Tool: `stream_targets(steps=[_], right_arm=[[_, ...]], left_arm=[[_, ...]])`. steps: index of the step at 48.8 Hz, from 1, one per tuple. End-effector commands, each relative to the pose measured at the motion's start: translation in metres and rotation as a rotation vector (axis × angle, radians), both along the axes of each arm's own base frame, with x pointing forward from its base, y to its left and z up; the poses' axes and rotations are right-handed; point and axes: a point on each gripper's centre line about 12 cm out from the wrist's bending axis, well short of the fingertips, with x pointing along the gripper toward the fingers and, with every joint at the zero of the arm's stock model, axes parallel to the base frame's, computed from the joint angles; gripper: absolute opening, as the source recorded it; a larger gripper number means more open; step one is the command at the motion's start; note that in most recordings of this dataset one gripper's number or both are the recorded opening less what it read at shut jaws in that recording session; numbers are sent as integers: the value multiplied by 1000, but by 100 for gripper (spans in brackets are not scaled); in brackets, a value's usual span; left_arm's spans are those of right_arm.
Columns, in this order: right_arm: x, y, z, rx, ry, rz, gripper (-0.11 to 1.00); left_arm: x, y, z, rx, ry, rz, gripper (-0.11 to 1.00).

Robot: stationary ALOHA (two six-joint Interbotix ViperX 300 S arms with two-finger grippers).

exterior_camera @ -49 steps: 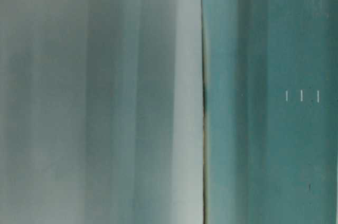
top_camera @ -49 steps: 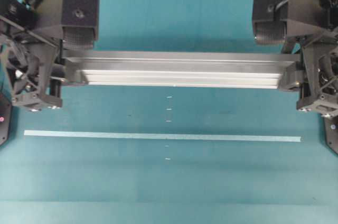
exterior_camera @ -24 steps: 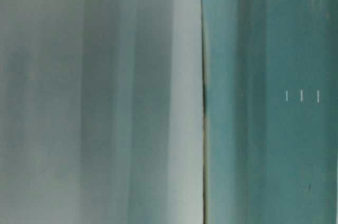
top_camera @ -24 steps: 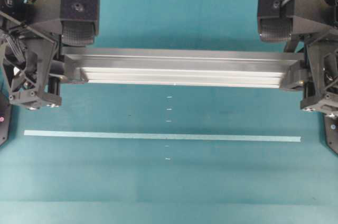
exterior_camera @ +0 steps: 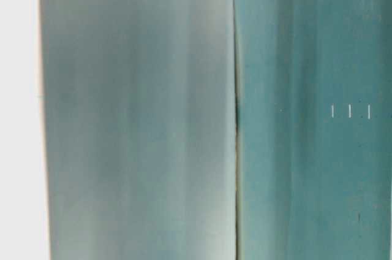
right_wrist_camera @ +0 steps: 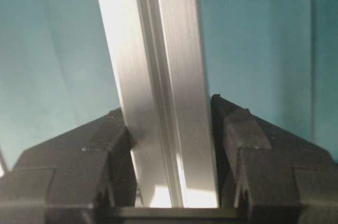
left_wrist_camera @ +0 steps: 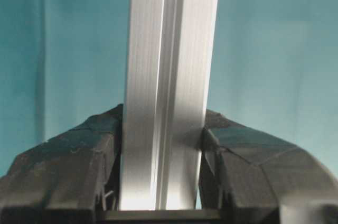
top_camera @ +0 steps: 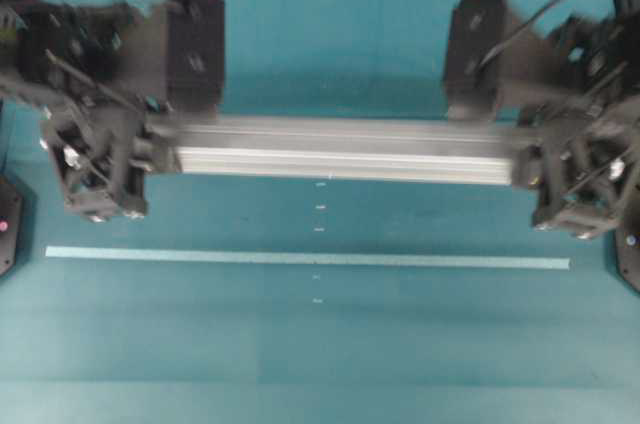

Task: Lift the metal rail with both hands and move it towards you.
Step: 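Carry the raised rail toward the front edge and lower it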

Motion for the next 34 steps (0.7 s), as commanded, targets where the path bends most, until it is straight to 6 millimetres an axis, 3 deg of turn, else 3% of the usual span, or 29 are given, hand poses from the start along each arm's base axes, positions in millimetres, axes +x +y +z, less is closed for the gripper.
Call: stream_targets(steps=[1,9,20,34], right_arm=[[3,-3,-17,0,-28,-40,41],[6,-3,-56,-5,-48,-34,41],[9,-1,-116,-7,-52,-30,41],[15,2,-168,-15,-77,-18,41]], left_arm=[[0,0,-14,-6,-34,14,31],[1,-1,-60,-6,-8,11,31],[7,-1,-100,-10,-13,12,31],[10,-2,-167,-22,67,27,31]])
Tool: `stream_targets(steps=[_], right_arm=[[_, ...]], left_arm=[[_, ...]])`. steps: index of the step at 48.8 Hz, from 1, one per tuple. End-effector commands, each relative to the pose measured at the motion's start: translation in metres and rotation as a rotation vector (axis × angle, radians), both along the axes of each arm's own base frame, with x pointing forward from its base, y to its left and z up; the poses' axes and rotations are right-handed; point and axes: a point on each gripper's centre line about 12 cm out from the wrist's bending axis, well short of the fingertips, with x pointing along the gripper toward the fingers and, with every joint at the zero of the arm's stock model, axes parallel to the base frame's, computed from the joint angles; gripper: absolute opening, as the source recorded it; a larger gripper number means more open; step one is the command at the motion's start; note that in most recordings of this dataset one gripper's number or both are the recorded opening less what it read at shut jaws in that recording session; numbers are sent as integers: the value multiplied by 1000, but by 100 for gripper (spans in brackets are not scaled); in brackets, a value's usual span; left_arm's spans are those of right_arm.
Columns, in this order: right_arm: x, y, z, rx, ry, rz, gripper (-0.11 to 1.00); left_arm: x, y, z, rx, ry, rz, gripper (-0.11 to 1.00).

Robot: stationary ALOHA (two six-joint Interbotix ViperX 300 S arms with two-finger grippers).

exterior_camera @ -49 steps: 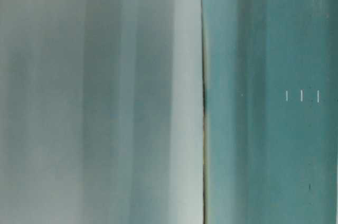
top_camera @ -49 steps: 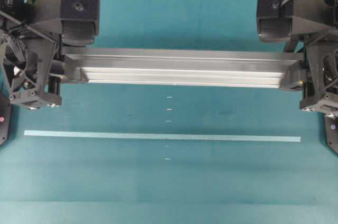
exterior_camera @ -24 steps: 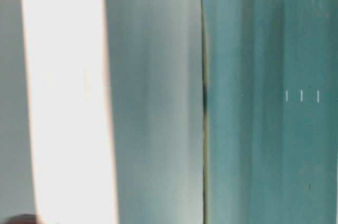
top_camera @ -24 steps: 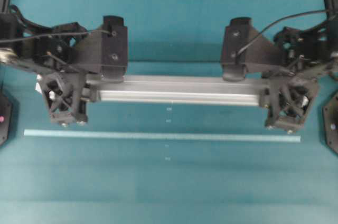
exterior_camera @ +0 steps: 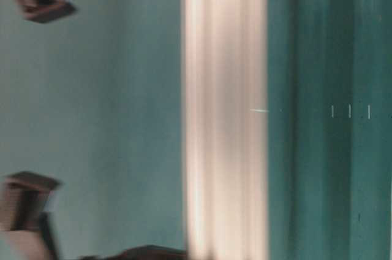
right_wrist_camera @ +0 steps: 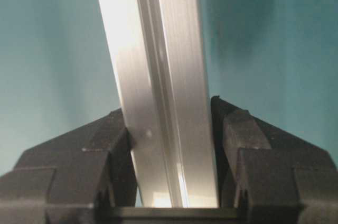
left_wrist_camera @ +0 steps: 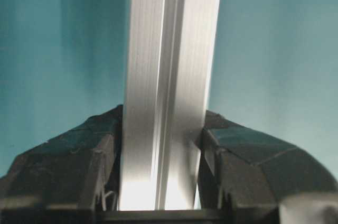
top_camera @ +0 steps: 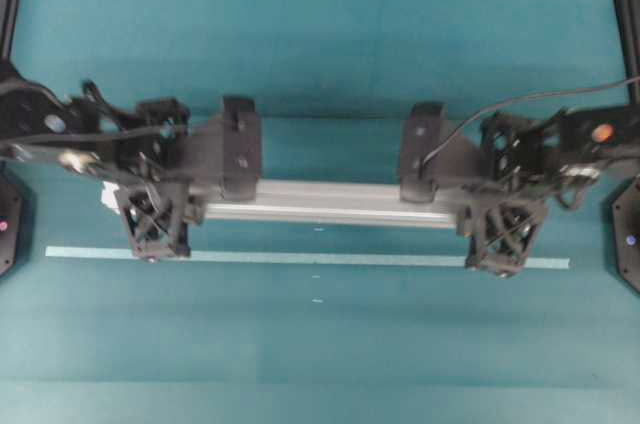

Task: Lift the metal rail with both hands and move it towards you.
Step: 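Carry the raised rail toward the front edge and lower it, then set the rail down just behind the pale strip, holding both ends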

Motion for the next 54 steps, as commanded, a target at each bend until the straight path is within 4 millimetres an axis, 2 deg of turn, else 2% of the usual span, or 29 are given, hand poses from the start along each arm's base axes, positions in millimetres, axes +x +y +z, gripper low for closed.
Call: stream_targets(steps=[1,12,19,39,54], right_arm=[[6,-2,-6,-1,-38,-9,41],[6,2,-34,-3,-9,7,41],[5,6,-45,-1,-5,18,41],[-2,8,-62,-3,-1,19,41],[1,8,-71,-4,-30,13,41]], left_arm=[[3,-1,-9,-15,-23,31,31],[1,-1,-26,-30,-56,66,31],[-4,-1,-36,-40,-56,91,31],[-7,-5,-57,-54,-78,108,31],[-5,-7,-66,-57,-97,103,32]])
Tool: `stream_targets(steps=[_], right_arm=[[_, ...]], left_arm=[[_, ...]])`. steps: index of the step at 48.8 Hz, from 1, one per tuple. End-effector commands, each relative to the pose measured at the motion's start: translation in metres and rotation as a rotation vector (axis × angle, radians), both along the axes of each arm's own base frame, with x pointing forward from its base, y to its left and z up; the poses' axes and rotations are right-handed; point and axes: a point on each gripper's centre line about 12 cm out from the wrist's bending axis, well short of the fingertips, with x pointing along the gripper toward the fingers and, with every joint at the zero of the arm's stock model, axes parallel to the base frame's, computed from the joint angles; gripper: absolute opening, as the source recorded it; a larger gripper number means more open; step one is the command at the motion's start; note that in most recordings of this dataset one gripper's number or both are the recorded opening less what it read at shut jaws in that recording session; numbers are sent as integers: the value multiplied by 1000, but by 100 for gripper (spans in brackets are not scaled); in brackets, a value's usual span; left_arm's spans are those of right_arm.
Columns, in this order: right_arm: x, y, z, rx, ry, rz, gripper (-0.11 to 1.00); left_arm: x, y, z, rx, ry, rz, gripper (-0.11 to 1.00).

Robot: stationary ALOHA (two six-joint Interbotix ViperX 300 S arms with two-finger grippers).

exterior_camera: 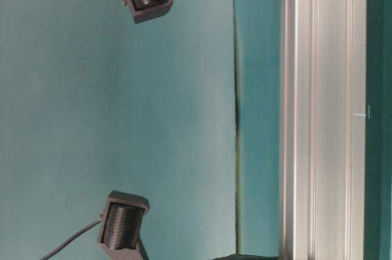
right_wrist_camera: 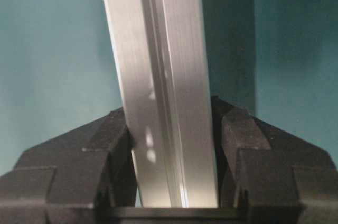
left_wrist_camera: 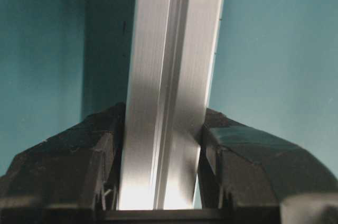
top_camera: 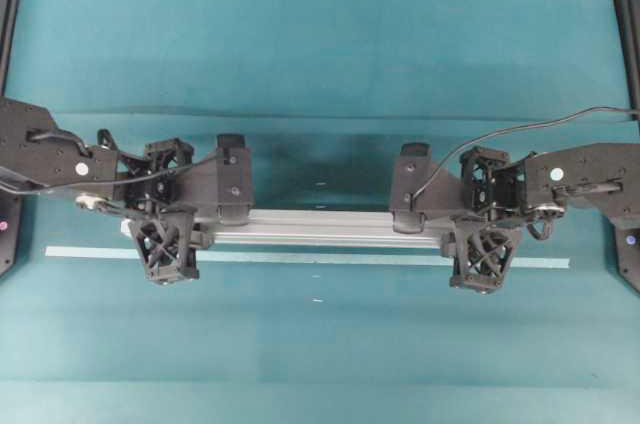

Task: Lift the metal rail with both hands and move it towards you.
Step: 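Set the rail down just behind the pale strip, holding both ends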

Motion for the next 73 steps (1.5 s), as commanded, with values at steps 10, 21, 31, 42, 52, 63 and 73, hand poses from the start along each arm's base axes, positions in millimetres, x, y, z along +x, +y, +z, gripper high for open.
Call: stream_targets(steps=[10,21,31,42,52,63,73], right_arm=[[3,3,-8,6,5,-6,41],[5,5,-12,11,4,-6,41],[4,7,-12,14,5,-3,41],[6,7,-13,14,-4,-5,41],[7,7,-15,14,-1,-4,41],[5,7,-17,14,8,-4,41],[7,6,-17,13,-7,-7,41]], left_arm=[[2,2,-6,-22,-12,49,31],[4,1,-10,-33,-23,70,31],[5,0,-10,-40,-29,78,32],[3,-1,-12,-39,-23,75,31],[1,-1,-15,-34,-17,65,31],[1,-1,-17,-35,-23,66,31],[2,-1,-18,-33,-40,59,31]])
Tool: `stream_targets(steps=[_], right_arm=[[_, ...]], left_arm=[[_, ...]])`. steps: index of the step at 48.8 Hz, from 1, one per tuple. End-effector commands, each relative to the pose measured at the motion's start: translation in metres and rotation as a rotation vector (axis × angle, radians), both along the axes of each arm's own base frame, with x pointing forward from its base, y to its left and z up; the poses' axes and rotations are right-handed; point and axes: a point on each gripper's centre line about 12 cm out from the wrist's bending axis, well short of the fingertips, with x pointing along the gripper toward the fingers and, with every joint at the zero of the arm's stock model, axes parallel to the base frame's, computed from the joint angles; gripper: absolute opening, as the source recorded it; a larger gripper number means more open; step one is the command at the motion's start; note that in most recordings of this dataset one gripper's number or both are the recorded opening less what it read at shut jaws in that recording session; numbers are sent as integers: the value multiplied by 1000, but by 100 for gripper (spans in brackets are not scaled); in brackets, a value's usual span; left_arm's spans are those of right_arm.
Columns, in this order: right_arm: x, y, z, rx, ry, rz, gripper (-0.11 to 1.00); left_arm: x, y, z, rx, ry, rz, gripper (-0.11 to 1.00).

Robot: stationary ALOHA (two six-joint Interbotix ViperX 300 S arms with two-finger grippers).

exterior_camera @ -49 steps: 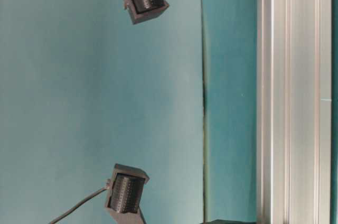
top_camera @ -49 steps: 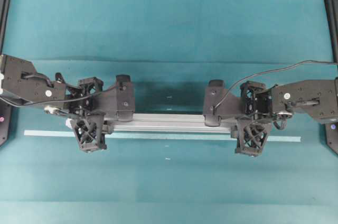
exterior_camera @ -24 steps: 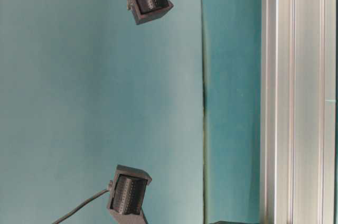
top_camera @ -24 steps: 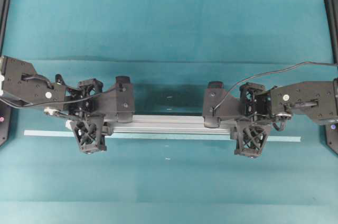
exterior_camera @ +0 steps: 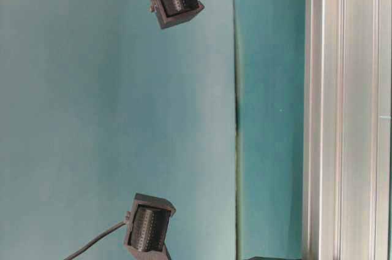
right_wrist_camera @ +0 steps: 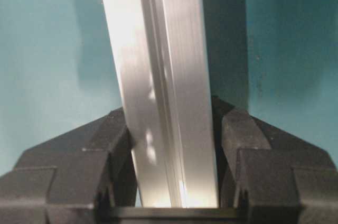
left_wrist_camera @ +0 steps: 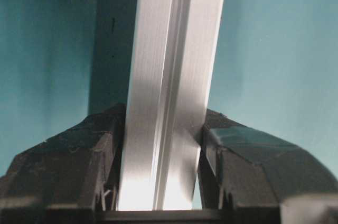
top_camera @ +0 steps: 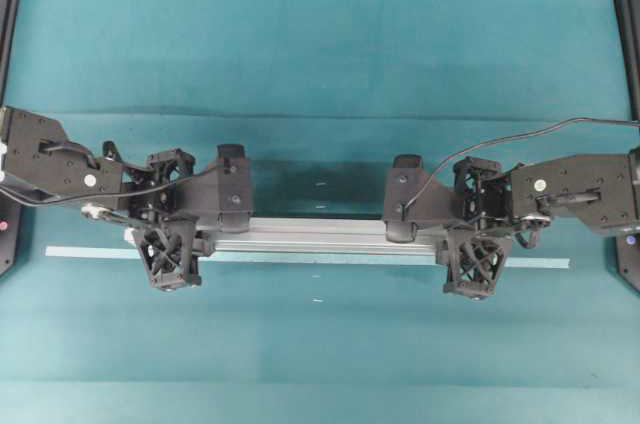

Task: Lift the metal rail with both hands and move it towards you.
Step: 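Set the rail down just behind the pale strip, holding both ends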

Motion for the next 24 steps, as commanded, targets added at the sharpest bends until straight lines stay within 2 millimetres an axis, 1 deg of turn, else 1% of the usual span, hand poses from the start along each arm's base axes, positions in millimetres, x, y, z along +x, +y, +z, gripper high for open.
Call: stream_targets(steps=[1,9,24], right_arm=[[3,1,1,8,-15,-13,41],[2,-1,0,8,-10,-22,41],[2,-2,0,8,-4,-24,41]], left_arm=[[3,3,2,-20,-31,46,31],[5,2,1,-23,-74,46,31],[5,1,1,-23,-77,40,31]])
